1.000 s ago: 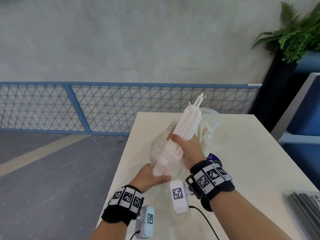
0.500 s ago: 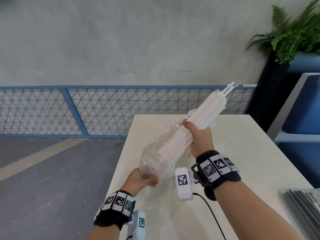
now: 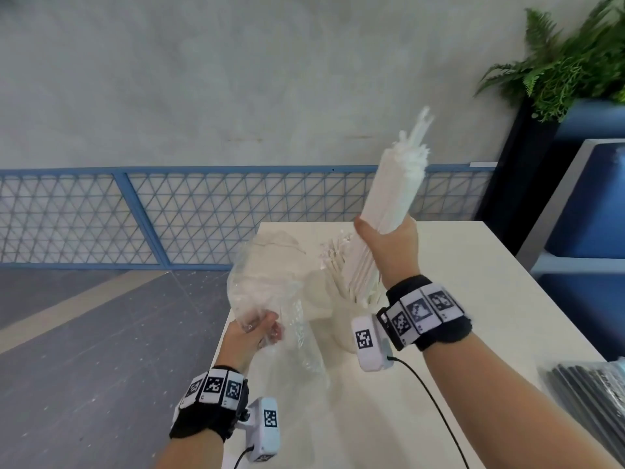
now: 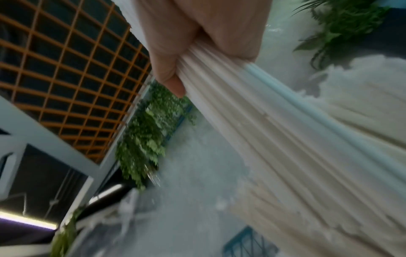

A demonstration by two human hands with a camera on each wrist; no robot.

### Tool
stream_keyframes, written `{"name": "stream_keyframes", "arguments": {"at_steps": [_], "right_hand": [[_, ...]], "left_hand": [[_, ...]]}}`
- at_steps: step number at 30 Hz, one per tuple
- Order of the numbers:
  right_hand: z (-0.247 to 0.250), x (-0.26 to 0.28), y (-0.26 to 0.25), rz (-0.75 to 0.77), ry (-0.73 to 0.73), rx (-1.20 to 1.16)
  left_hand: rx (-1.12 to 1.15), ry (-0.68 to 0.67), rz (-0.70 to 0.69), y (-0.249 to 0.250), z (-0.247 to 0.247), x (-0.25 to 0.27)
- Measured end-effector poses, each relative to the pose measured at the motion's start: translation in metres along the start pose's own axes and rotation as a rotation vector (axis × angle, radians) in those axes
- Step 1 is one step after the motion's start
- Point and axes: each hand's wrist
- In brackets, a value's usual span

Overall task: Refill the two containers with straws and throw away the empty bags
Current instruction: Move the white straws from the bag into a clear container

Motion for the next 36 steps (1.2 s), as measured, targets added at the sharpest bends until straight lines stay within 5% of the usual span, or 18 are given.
{"name": "stream_keyframes", "arguments": {"at_steps": [8,13,25,32,34,36], "right_hand": [[-0.011,0.018,0.066,0.005,-0.136,0.358],[-0.01,0.023,0.088,0.189,-0.062,0.701],[-0.003,0.023,0.093,0.179,-0.143,0.661],[0.039,0.052,0.081,0.488,0.035,0.334],[0.059,0.066,0.084,0.312,0.002,0.285],[0.075,0.076,0.097,-0.024,-0.142,0.413]], "left_hand": [[0.117,0.032,-0.097,0.011,-0.017,0.003],[0.132,0.029,-0.111,0.011,-0.018,0.007],[0.234,0.108,-0.119,0.008,-0.019,0.009],[0.33,0.093,-0.057,0.001,-0.02,0.014],[0.348,0.107,-0.046,-0.004,-0.019,0.013],[0.359,0.139,-0.028,-0.009,-0.02,0.013]]}}
Point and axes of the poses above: each hand's wrist, its own x-axis away from the middle knuckle, its own z-axis out of the back of the hand, y = z × x, and after that the axes turned 5 degrees about -x, right-handed
